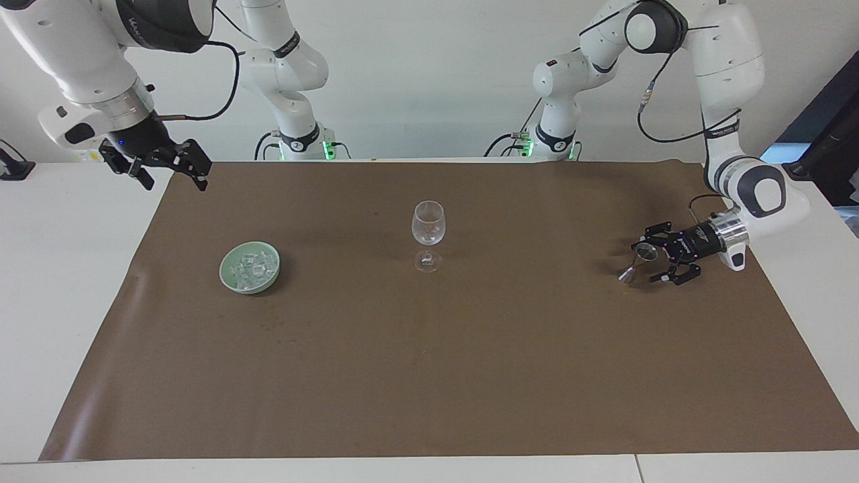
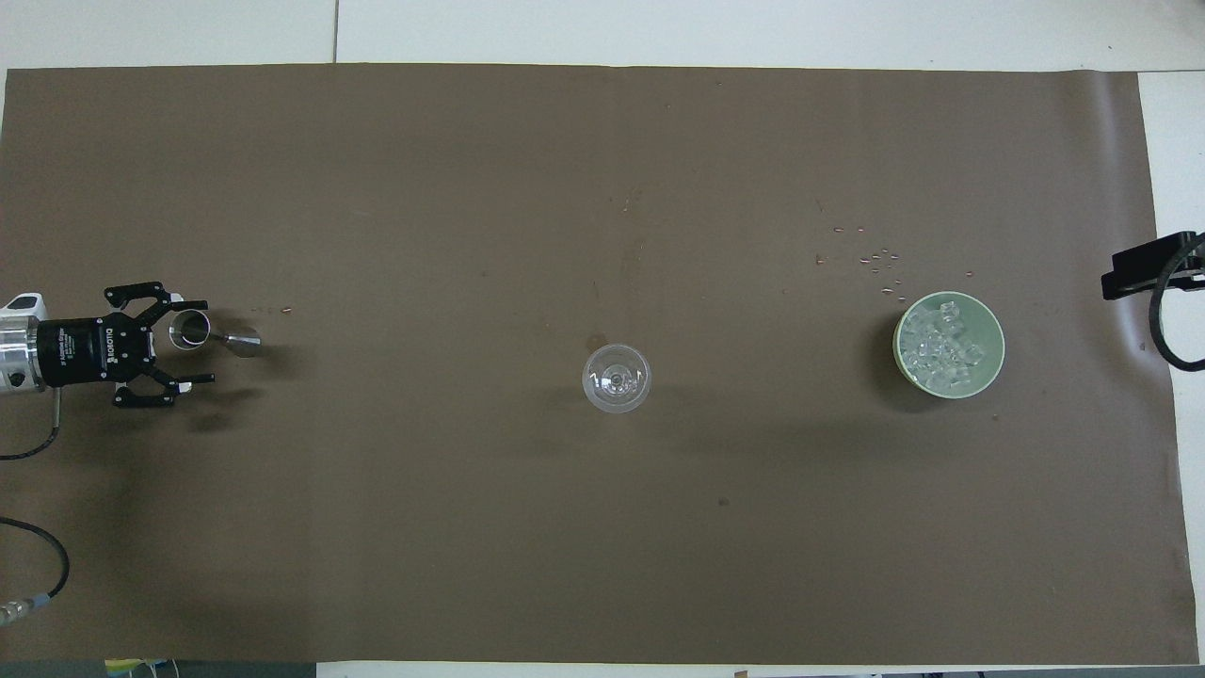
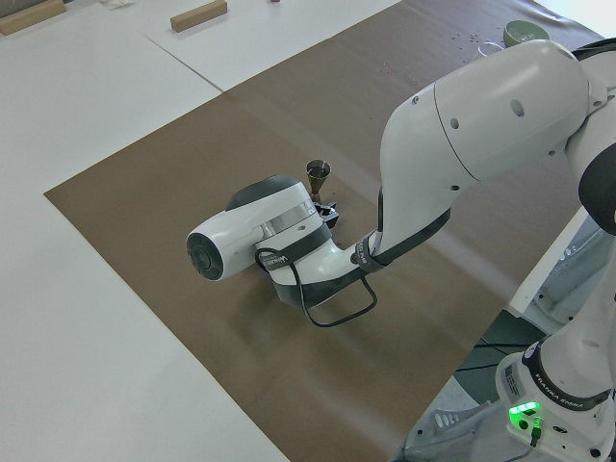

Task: Pour wine and add ice with both arms
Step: 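Reach the left gripper toward the small silver cup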

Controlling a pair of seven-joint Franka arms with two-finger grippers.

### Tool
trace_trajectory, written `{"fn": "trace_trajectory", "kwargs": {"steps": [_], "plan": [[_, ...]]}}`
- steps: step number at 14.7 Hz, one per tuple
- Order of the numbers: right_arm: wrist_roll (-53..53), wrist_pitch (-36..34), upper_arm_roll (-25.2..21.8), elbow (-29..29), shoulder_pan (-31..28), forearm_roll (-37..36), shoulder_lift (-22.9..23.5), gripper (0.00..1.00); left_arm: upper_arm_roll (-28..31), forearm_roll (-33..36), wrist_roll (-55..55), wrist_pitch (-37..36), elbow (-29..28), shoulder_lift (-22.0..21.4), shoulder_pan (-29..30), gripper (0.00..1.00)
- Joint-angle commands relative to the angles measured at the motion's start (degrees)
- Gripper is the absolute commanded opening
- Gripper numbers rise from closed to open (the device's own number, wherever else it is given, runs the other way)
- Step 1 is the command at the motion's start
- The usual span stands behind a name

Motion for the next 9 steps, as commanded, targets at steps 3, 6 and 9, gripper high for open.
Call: {"fn": "trace_trajectory", "kwargs": {"steps": [3,6,9], "plan": [[-1.10,0.53,0.39,-1.26,-0.83,0.97,-1.08,1.00,0.01,-2.99,1.01,2.53,-5.19,-3.15,-0.63,1.00],[-1.10,0.53,0.39,-1.26,-0.83,0.97,-1.08,1.00,0.01,-3.87,0.92,2.53,-5.36,-3.15,-0.63,1.00],[-1.10,0.53,0.39,-1.26,-0.83,0.97,-1.08,1.00,-0.08,-4.31,0.92,2.61,-5.98,-3.42,-0.63,0.97]]}}
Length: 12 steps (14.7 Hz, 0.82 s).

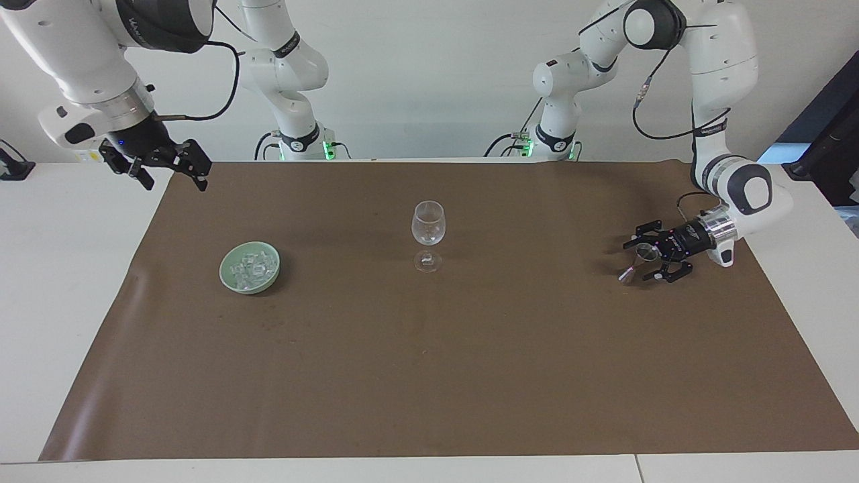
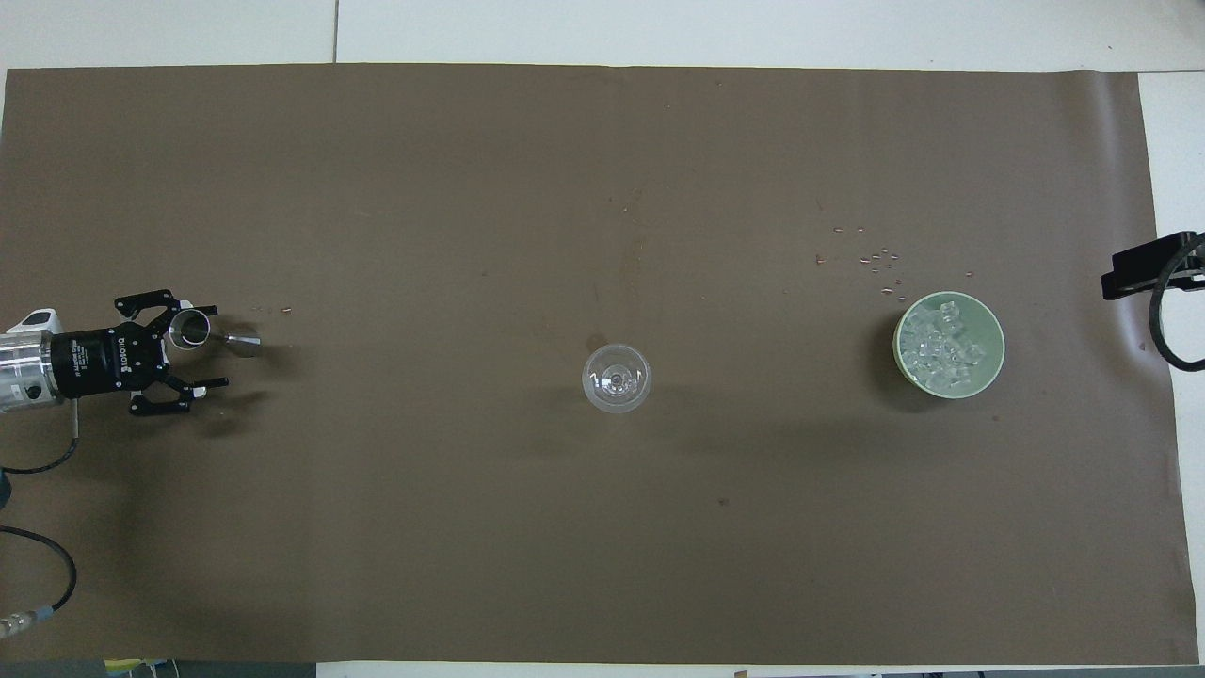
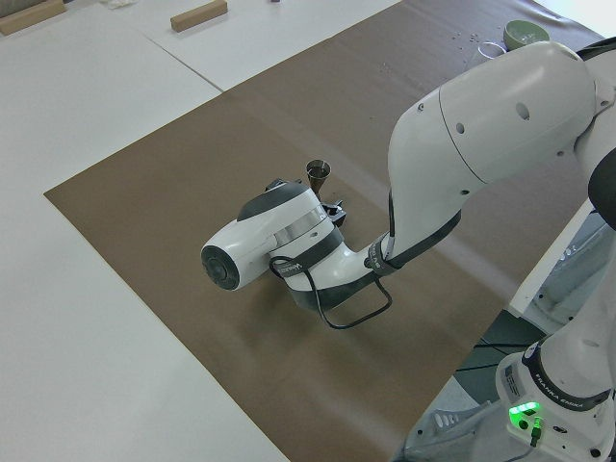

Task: Pour wine and add ice with both arms
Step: 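Reach the left gripper toward the small silver cup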

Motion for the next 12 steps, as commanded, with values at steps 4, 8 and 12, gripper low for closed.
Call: {"fn": "trace_trajectory", "kwargs": {"steps": [4,8,12], "plan": [[-1.10,0.53,0.40,-1.26,-0.83,0.97,-1.08,1.00,0.19,-2.17,0.68,2.39,-3.04,-2.24,-0.58,0.96],[-1.10,0.53,0.40,-1.26,-0.74,0.97,-1.08,1.00,0.10,-2.96,0.60,3.62,-3.30,-2.24,-1.81,0.94],[-1.10,0.53,0.40,-1.26,-0.83,0.97,-1.08,1.00,0.10,-3.05,0.33,3.62,-3.30,-2.24,-1.81,0.91]]}}
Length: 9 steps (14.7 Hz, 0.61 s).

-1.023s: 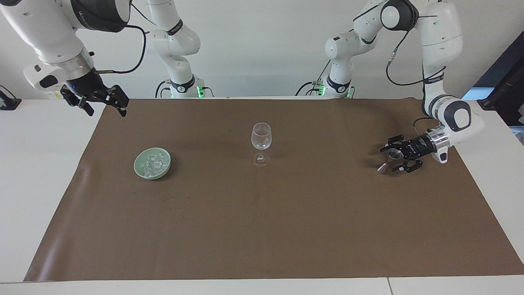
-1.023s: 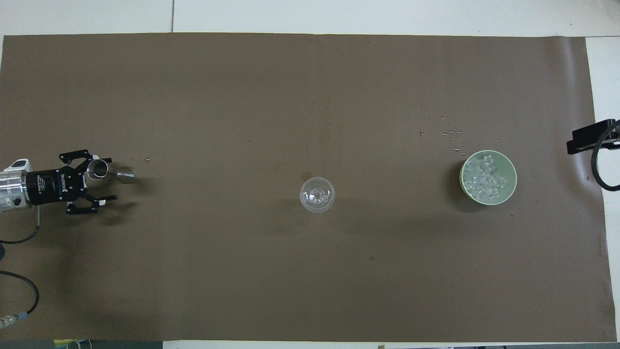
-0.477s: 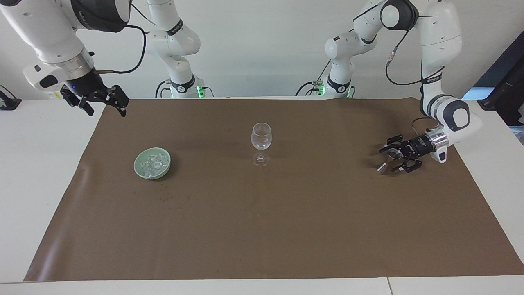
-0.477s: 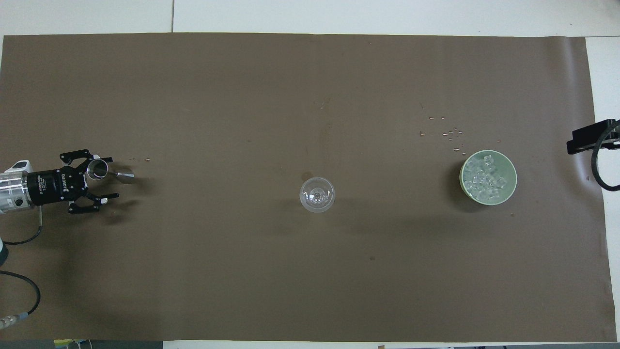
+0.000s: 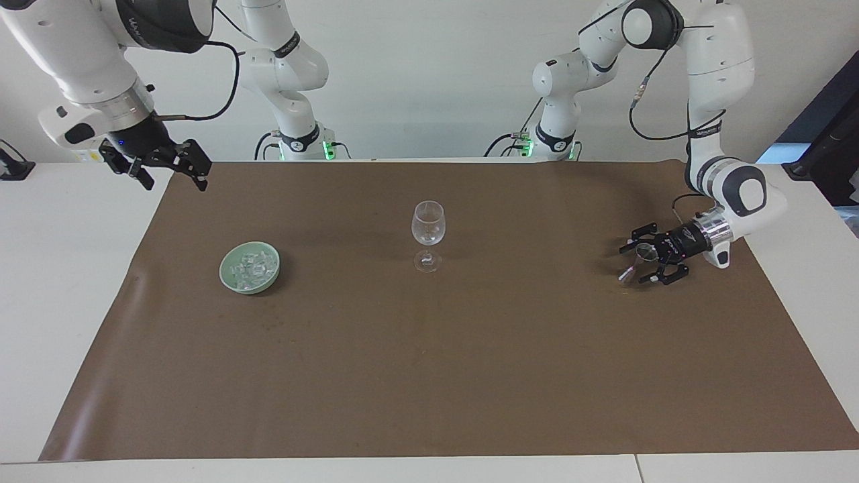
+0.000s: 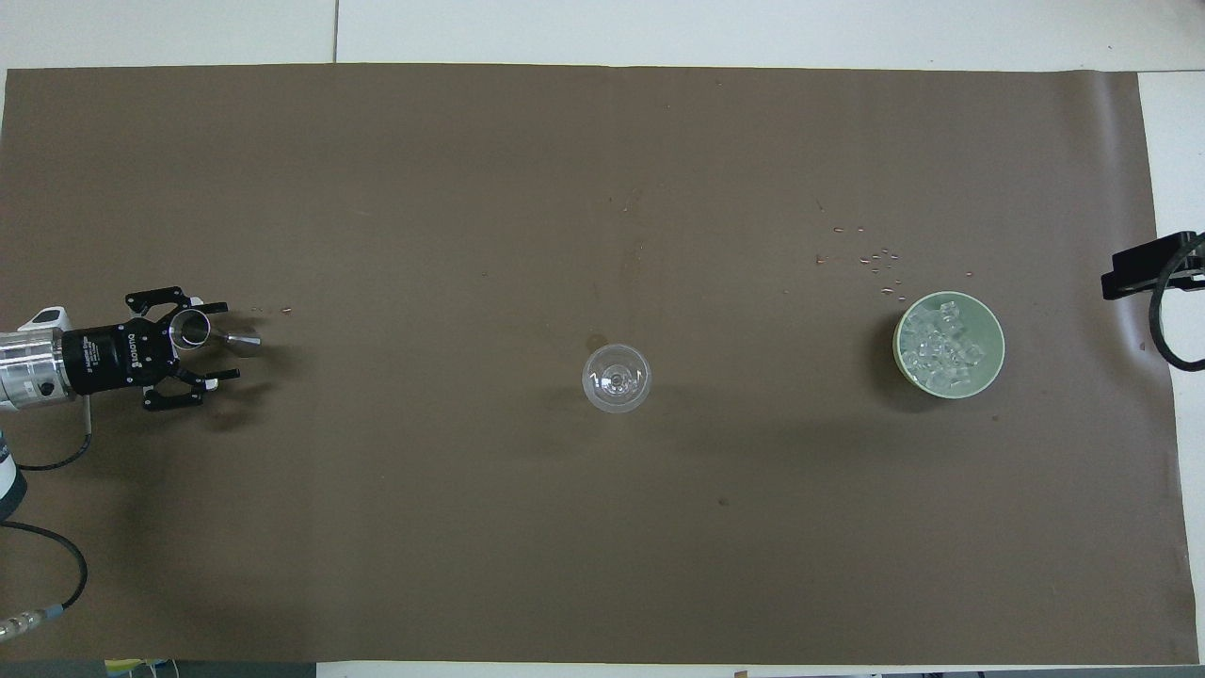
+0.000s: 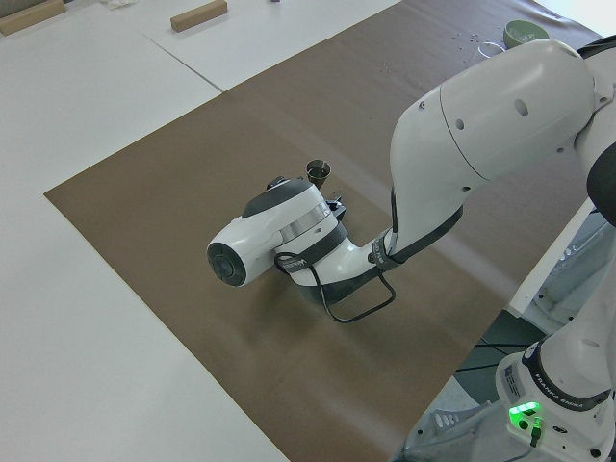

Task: Pour wine and add ice with both arms
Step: 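Reach the left gripper toward the small silver cup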

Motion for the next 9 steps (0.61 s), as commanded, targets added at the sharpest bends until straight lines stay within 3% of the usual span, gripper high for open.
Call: {"fn": "trace_trajectory", "kwargs": {"steps": [1,3,5,8,9], "plan": [[-1.10,0.53,0.39,-1.26,-0.83,0.97,-1.08,1.00,0.23,-1.20,0.33,1.68,-2.52,-2.12,-0.56,0.90],[-1.10,0.53,0.39,-1.26,-0.83,0.97,-1.08,1.00,0.31,-1.20,0.24,1.68,-2.44,-2.12,-0.48,0.88],[-1.10,0.53,0.39,-1.26,-0.74,0.97,-1.08,1.00,0.31,-1.20,0.07,1.60,-2.44,-2.12,-0.30,0.75],[-1.10,0.53,0.39,-1.26,-0.83,0.97,-1.08,1.00,0.31,-1.20,0.07,1.68,-2.44,-2.12,0.05,0.69],[-1.10,0.53,0.39,-1.26,-0.74,0.97,-1.08,1.00,0.31,-1.20,0.07,1.68,-2.44,-2.12,0.05,0.63]]}}
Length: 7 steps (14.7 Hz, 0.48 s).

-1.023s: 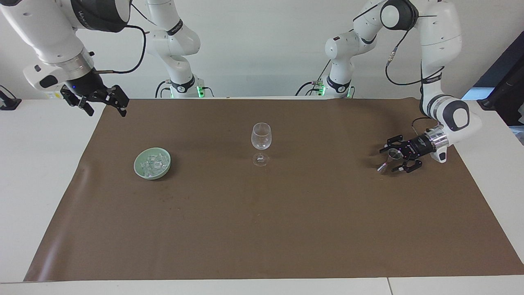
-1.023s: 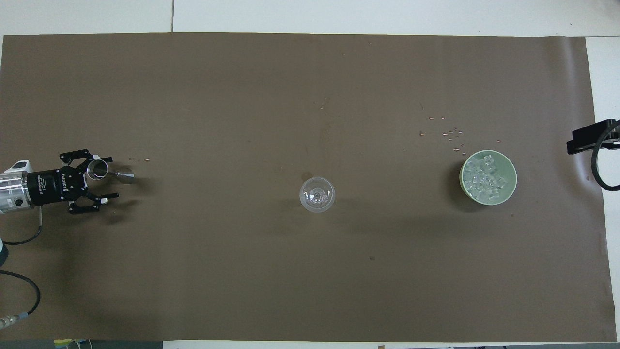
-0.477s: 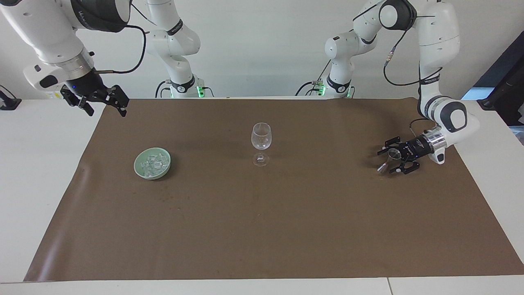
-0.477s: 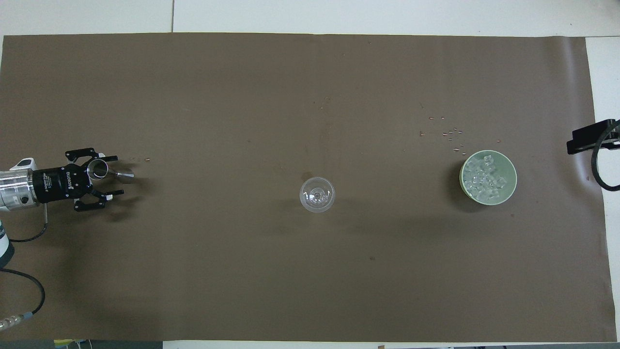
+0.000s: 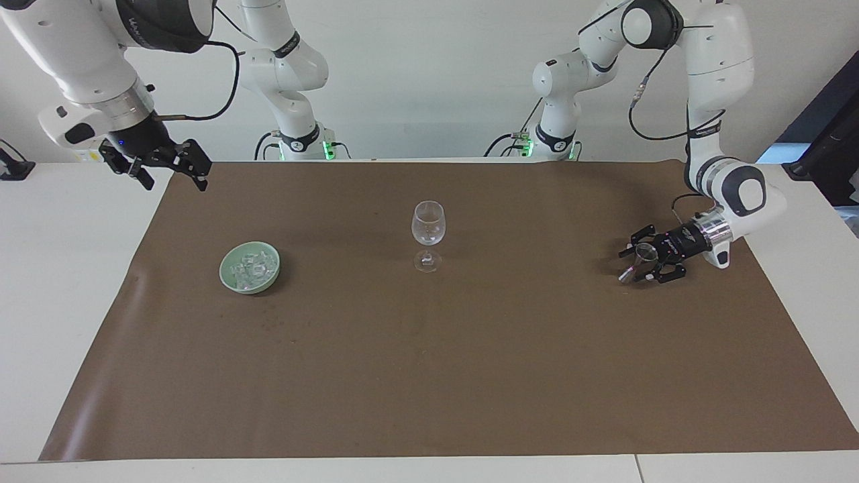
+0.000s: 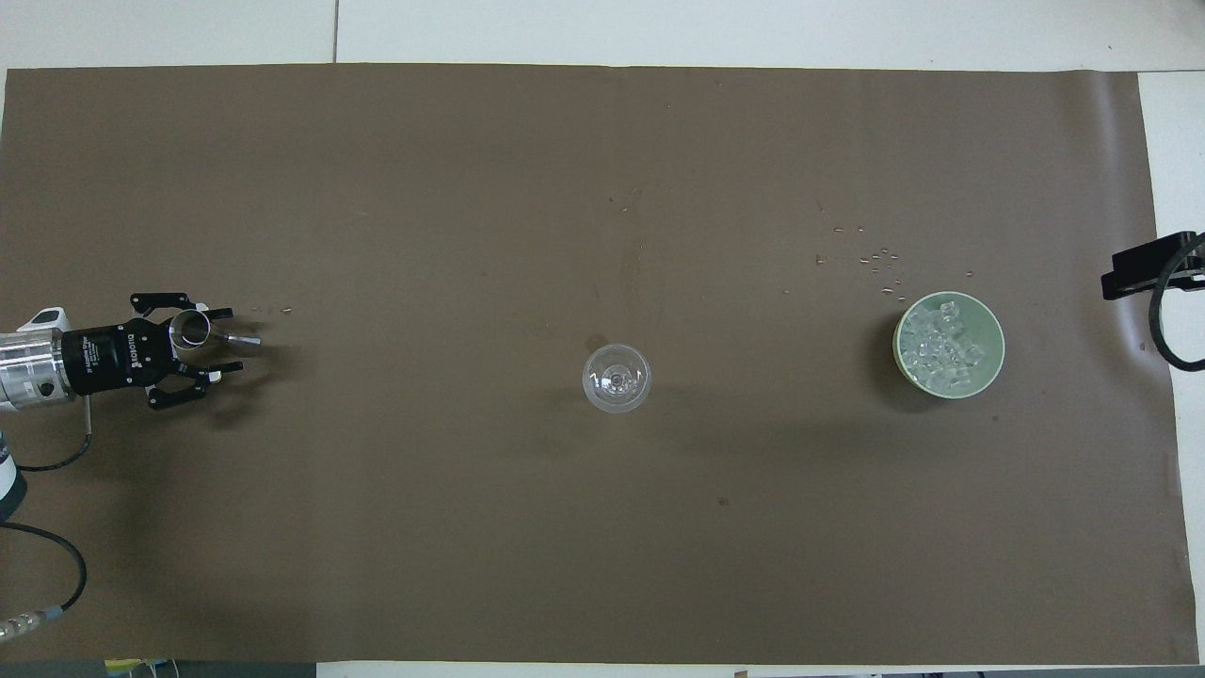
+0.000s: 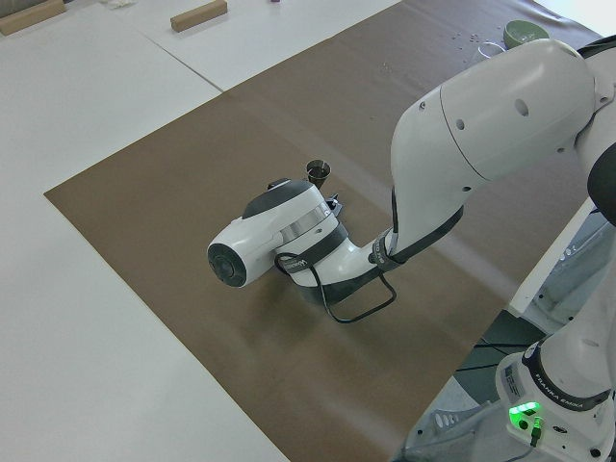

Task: Pour wine and add ice with both arms
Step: 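Reach the left gripper toward the small silver cup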

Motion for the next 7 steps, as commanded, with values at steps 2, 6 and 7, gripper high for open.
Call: {"fn": "trace_trajectory", "kwargs": {"steps": [2,6,7], "plan": [[-1.10,0.53,0.39,-1.26,-0.83,0.96,-1.08,1.00,0.22,-1.12,0.09,1.32,-2.32,-2.04,0.19,0.39],[-1.10,0.53,0.39,-1.26,-0.83,0.96,-1.08,1.00,0.13,-1.12,0.09,0.80,-2.32,-2.13,0.37,0.00],[-1.10,0.53,0.39,-1.26,-0.83,0.96,-1.08,1.00,0.13,-1.12,0.09,0.54,-2.41,-2.22,0.45,0.00]]}}
